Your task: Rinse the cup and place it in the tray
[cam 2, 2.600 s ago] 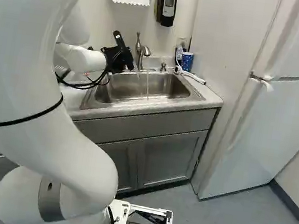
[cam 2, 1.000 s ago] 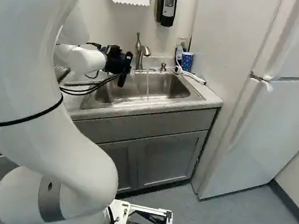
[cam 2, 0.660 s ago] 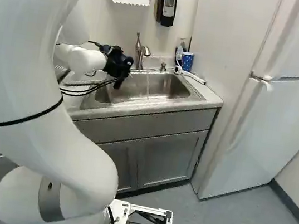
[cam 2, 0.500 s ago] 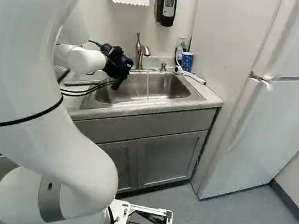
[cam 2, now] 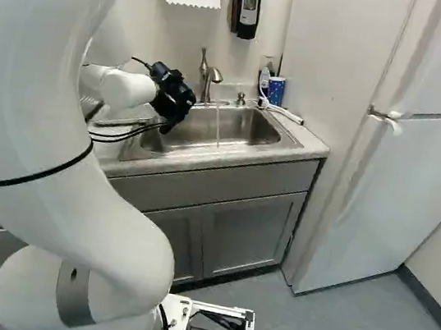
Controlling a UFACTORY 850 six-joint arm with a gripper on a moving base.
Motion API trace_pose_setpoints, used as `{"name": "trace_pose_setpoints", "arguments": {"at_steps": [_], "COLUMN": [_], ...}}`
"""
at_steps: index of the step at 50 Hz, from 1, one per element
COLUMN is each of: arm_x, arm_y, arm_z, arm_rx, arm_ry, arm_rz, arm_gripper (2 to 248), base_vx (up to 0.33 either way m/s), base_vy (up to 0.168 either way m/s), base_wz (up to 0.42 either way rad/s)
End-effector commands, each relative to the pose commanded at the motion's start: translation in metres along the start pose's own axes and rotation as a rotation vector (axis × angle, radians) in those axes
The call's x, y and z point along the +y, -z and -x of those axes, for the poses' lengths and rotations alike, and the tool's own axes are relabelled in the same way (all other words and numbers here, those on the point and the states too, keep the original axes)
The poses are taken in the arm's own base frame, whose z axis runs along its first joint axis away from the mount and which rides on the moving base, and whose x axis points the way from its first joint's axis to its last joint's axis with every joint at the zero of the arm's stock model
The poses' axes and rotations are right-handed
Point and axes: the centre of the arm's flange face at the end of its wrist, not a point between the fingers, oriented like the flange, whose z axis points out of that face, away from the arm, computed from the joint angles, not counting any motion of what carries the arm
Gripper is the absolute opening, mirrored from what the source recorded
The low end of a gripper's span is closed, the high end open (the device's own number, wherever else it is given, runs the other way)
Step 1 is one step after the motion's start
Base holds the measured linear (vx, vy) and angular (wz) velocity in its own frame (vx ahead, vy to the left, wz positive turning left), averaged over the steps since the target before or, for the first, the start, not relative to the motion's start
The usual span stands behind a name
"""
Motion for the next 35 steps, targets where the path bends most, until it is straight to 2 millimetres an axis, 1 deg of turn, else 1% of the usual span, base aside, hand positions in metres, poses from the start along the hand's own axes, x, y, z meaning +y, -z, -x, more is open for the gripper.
{"name": "trace_pose_setpoints", "arguments": {"at_steps": [25,35], "arm_x": [0.0,0.0], "arm_y": [0.0,0.0], "arm_z": [0.0,0.0], "arm_rx": [0.0,0.0], "arm_ry": [0.002,0.077], "arm_rz": [0.0,0.0], "arm_gripper": [124,124], "base_vx": [0.0,0.0], "base_vy": [0.0,0.0], "base_wz": [0.0,0.0]}}
